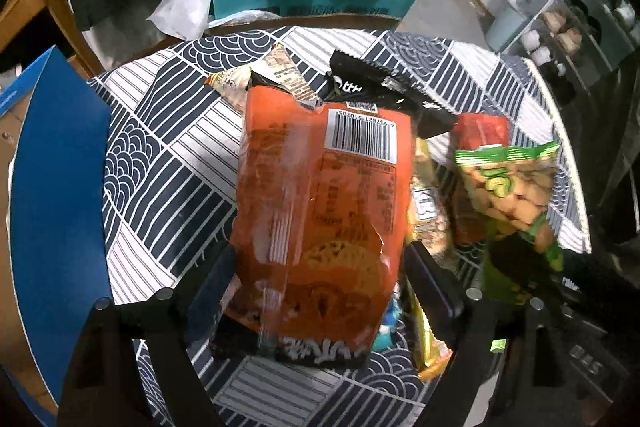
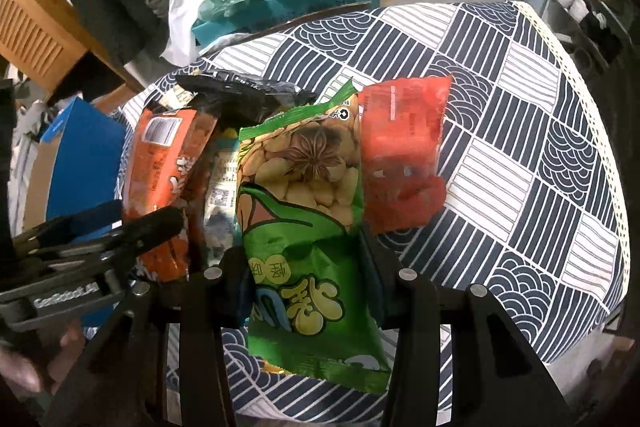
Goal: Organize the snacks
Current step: 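Grasp the orange chip bag with the left gripper while the right gripper grasps the green peanut bag, then lift both bags and carry them over the cardboard box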
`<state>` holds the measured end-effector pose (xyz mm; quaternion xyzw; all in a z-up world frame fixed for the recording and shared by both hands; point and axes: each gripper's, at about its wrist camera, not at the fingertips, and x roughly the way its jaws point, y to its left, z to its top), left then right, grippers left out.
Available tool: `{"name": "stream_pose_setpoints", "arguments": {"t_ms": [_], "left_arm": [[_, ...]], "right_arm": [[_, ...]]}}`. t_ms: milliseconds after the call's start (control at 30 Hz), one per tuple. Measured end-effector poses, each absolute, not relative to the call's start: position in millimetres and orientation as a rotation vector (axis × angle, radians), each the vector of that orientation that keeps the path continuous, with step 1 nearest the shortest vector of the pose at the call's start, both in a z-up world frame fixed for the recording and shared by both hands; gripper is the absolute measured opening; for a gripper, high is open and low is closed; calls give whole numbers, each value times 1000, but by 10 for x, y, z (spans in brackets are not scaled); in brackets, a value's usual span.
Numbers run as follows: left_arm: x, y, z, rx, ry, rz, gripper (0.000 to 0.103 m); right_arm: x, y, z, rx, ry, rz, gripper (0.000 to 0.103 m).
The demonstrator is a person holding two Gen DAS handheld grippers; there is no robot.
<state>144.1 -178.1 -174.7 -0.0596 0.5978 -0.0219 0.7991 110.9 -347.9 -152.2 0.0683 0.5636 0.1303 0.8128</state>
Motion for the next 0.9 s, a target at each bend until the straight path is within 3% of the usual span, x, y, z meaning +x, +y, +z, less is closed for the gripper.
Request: {"name": "stream_pose_setpoints", "arguments": {"t_ms": [300,367,500,900], "left_arm": [[1504,-1671,-1956,-140,1330,-64,88],[1475,-1605,-1944,-159,1325,-49,69],[1452,-1517,-1919,-193,1331,-67,52],[1260,-1274,-1645,-196,1285,-45,51]], "right_arm": [[1106,-3407,-1511,133,1200,296,44],[1103,-3377,-1518,126,1203,301,44],[1096,-3304,-1516,106,1200,312,44],[1058,-3105,-1376,71,1169,330,44]]}}
